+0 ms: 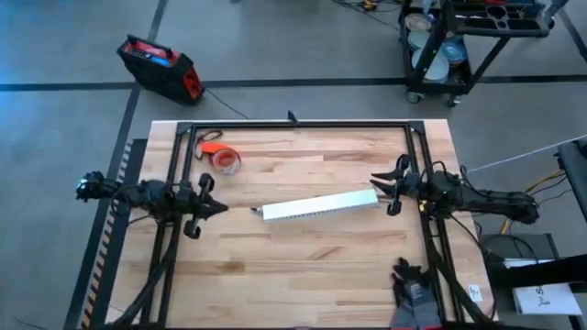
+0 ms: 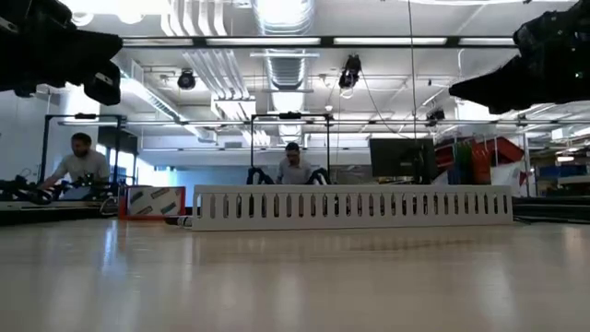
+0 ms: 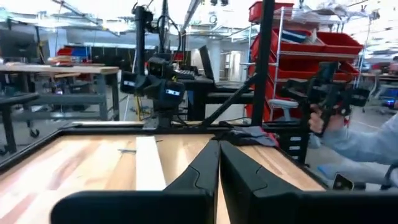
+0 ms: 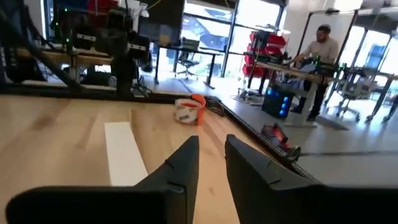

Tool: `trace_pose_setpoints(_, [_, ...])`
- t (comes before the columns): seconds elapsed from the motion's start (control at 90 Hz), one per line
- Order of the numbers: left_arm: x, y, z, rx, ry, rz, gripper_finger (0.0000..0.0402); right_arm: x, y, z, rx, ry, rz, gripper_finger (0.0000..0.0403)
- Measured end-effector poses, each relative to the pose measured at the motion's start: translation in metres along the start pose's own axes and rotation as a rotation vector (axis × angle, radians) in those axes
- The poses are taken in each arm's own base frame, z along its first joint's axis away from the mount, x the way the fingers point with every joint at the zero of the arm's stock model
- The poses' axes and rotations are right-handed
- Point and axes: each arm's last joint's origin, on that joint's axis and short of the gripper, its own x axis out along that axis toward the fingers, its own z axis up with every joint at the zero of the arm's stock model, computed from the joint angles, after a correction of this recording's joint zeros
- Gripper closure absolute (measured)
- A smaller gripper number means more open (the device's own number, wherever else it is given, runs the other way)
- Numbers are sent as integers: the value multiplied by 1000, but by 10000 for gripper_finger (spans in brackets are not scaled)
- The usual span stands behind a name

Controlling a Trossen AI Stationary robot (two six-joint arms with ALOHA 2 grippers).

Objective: Ziptie cables
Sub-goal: Return to Home Position

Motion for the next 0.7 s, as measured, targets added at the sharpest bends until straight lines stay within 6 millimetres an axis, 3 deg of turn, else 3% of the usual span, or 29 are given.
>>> trace_pose_setpoints(0.178, [1,0,-2,-83,18,7,401,1,0,-1,106,16,2,355])
trace_pose_setpoints(0.456, [3,0,-5,-81,55,11,395,2,1,-3,-19,30,5,344])
trace_pose_setpoints(0.7, [5,0,-9,-76,93,16,400,2,1,-2,-19,27,5,330])
